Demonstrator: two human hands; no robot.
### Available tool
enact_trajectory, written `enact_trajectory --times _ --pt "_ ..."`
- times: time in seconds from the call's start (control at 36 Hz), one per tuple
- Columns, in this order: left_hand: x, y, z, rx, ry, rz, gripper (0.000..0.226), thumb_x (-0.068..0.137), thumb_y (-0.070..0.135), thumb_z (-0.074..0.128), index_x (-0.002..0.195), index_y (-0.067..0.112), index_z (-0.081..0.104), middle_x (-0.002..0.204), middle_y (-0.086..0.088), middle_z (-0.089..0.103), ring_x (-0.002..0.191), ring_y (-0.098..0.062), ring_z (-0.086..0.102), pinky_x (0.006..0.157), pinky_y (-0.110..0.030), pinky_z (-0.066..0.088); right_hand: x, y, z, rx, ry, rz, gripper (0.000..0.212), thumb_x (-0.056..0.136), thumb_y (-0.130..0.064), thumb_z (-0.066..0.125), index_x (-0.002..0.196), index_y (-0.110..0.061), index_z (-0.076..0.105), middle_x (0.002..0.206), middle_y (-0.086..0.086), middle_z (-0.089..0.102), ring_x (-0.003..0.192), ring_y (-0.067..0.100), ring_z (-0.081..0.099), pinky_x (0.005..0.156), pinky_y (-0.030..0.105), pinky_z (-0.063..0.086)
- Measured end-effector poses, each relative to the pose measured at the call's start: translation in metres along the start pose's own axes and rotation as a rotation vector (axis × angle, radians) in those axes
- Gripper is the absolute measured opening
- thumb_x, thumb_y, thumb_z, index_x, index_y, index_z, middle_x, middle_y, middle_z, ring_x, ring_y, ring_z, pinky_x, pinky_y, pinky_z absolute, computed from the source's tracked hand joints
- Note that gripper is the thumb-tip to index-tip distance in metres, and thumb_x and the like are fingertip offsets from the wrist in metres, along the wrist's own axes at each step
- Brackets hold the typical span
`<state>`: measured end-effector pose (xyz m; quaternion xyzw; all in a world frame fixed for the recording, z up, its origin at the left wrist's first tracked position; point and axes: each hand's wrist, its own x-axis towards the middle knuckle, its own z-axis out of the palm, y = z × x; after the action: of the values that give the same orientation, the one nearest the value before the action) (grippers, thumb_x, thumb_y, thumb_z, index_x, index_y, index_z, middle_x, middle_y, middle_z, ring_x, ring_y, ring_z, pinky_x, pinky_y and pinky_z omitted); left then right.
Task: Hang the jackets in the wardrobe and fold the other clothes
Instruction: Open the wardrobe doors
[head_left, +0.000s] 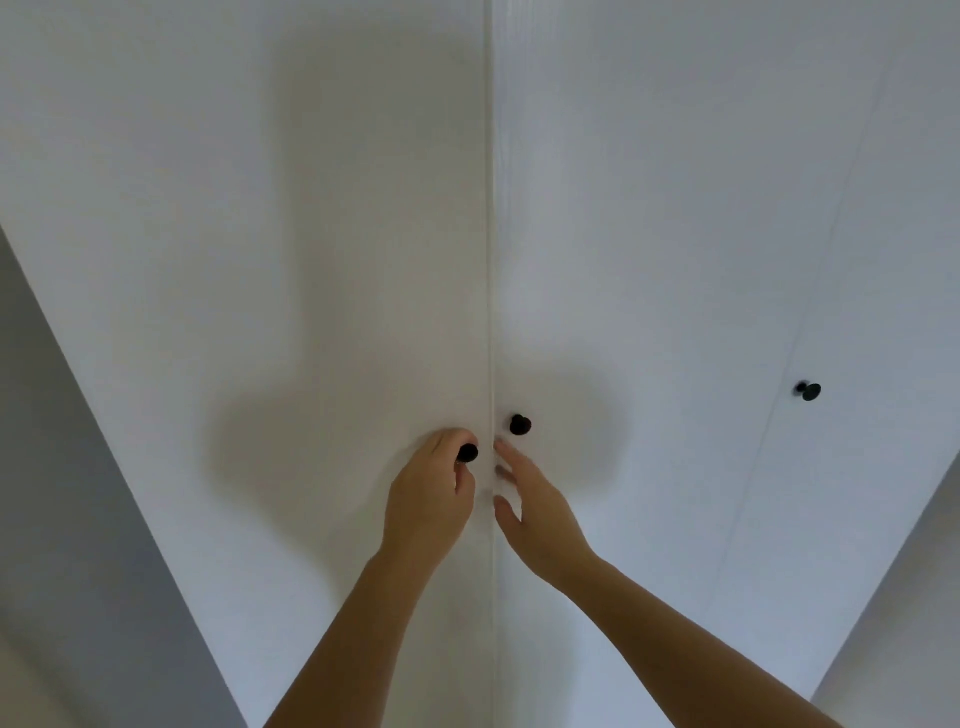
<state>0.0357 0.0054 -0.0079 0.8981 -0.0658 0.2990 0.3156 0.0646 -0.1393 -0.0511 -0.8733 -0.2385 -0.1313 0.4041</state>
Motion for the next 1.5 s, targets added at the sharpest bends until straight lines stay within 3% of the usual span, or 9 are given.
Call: enact_trajectory --times 0.06,0.14,0.25,0.44,0.61,1.0,1.11,1.28,1.5 --pt "-0.013 0.001 -0.003 -0.029 0.018 0.003 0.025 0.09 0.007 0.055 0.111 0.018 0.063 0.104 0.012 0.061 0.09 0.0 0.054 0.082 -0.008 0.04 -0.005 -0.005 0.005 0.235 -0.047 0.134 0.041 0.095 -0.018 0.054 0.135 -0.023 0.046 0.121 -0.01 0.061 0.104 0.0 0.06 0.09 0.018 0.049" --pt "-0.037 0.008 -0.009 -0.08 0.061 0.003 0.025 0.088 0.008 0.057 0.11 0.02 0.061 0.1 0.015 0.058 0.087 -0.001 0.055 0.078 -0.016 0.047 -0.012 -0.011 0.003 0.246 -0.101 0.199 0.006 0.093 -0.018 0.058 0.089 -0.023 0.059 0.081 -0.011 0.062 0.069 -0.007 0.056 0.067 0.011 0.043" --pt "-0.065 0.023 -0.018 -0.057 0.146 0.012 0.026 0.084 0.01 0.065 0.108 0.016 0.058 0.106 0.004 0.053 0.085 -0.006 0.054 0.072 -0.021 0.052 -0.03 -0.02 0.0 0.21 -0.157 0.174 0.032 0.089 -0.019 0.064 0.065 -0.028 0.044 0.06 -0.013 0.046 0.049 -0.008 0.046 0.052 0.005 0.036" --pt "-0.073 0.073 -0.031 0.142 0.42 -0.14 0.069 0.075 0.036 0.078 0.131 0.014 0.045 0.134 -0.01 0.045 0.115 -0.027 0.049 0.081 -0.032 0.052 -0.059 -0.04 0.0 0.223 -0.197 0.187 0.024 0.088 -0.024 0.062 0.068 -0.02 0.048 0.067 -0.004 0.053 0.061 0.011 0.049 0.067 0.023 0.047" --pt "-0.055 0.099 -0.05 0.376 0.402 -0.359 0.108 0.077 0.058 0.066 0.153 0.019 -0.001 0.16 -0.012 0.002 0.145 -0.037 0.015 0.11 -0.042 0.03 -0.089 -0.056 0.01 0.208 -0.208 0.158 0.027 0.087 -0.033 0.064 0.067 -0.027 0.046 0.064 -0.012 0.052 0.06 0.007 0.053 0.063 0.019 0.046" --pt "-0.095 0.093 -0.081 0.093 0.297 -0.449 0.104 0.087 0.029 0.063 0.149 0.023 -0.02 0.159 -0.007 -0.014 0.145 -0.04 0.006 0.108 -0.046 0.032 -0.126 -0.094 0.029 0.085 -0.419 0.167 0.027 0.089 -0.026 0.054 0.066 -0.025 0.04 0.063 -0.01 0.043 0.058 0.006 0.046 0.054 0.015 0.039" --pt "-0.114 0.088 -0.103 0.039 0.263 -0.421 0.102 0.088 0.026 0.062 0.148 0.026 -0.02 0.159 -0.003 -0.014 0.146 -0.037 0.007 0.109 -0.048 0.033 -0.141 -0.116 0.04 0.092 -0.49 0.188 0.011 0.088 -0.026 0.053 0.092 -0.016 0.055 0.074 -0.01 0.052 0.079 0.019 0.061 0.062 0.019 0.047" --pt "-0.149 0.07 -0.15 -0.097 0.174 -0.327 0.103 0.087 0.013 0.06 0.148 0.028 -0.022 0.159 0.004 -0.015 0.147 -0.026 0.004 0.112 -0.04 0.025 -0.174 -0.16 0.063 0.125 -0.485 0.206 0.034 0.087 -0.021 0.052 0.117 -0.005 0.059 0.106 0.01 0.067 0.095 0.026 0.065 0.085 0.036 0.056" --pt "-0.192 0.034 -0.219 -0.327 0.063 -0.308 0.099 0.086 0.005 0.057 0.15 0.031 -0.014 0.152 -0.004 0.021 0.125 -0.03 0.045 0.099 -0.042 0.048 -0.216 -0.229 0.11 0.149 -0.334 0.186 0.028 0.084 -0.015 0.051 0.108 -0.006 0.062 0.093 0.012 0.068 0.082 0.028 0.066 0.073 0.038 0.057"
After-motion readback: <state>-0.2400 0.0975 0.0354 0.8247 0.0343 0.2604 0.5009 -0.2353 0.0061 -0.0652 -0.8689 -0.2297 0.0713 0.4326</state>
